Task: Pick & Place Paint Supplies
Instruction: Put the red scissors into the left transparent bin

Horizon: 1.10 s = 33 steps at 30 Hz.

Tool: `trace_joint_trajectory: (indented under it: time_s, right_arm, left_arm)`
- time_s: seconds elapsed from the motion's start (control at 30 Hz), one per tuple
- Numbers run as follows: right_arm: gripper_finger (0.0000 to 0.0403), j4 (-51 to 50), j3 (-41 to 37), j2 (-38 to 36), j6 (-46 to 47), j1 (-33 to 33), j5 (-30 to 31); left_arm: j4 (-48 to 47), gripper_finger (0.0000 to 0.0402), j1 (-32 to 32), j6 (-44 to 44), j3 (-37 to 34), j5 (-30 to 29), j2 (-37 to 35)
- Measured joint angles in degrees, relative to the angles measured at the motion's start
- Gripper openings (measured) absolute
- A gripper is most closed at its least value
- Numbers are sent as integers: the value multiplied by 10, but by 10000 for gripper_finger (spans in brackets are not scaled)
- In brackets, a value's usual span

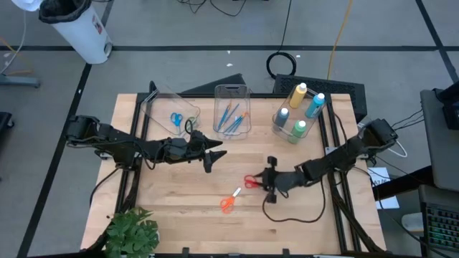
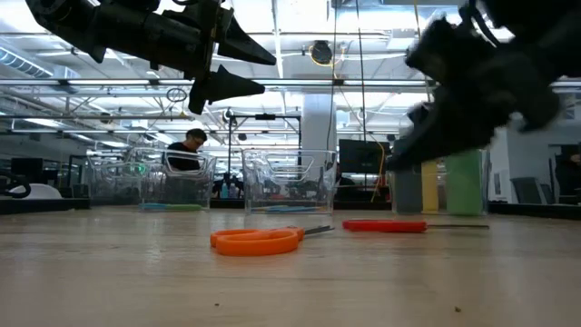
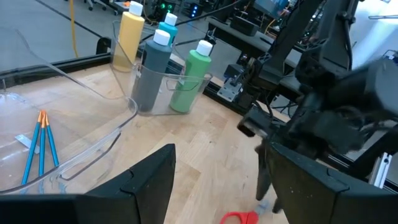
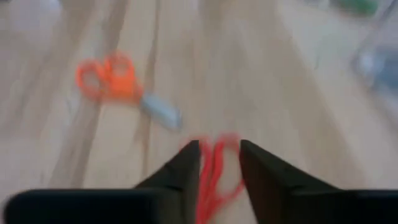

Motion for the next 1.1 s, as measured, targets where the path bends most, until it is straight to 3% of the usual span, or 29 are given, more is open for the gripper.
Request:
trace_joint_trajectory:
  time_s: [0.13, 0.27, 0.9, 1.1]
  right_arm:
    - [167, 39, 0, 2, -59, -37, -3]
    - [185, 3, 0, 3, -42, -77, -40]
    - [159, 57, 2, 137, -54, -136, -147]
    - [118, 15, 2, 145, -60, -151, -151]
  left_arm:
    - [0, 253, 0, 0, 0, 0, 0]
    - [1, 253, 0, 0, 0, 0, 0]
    - [0, 253, 0, 0, 0, 0, 0]
    - [0, 253, 0, 0, 0, 0, 0]
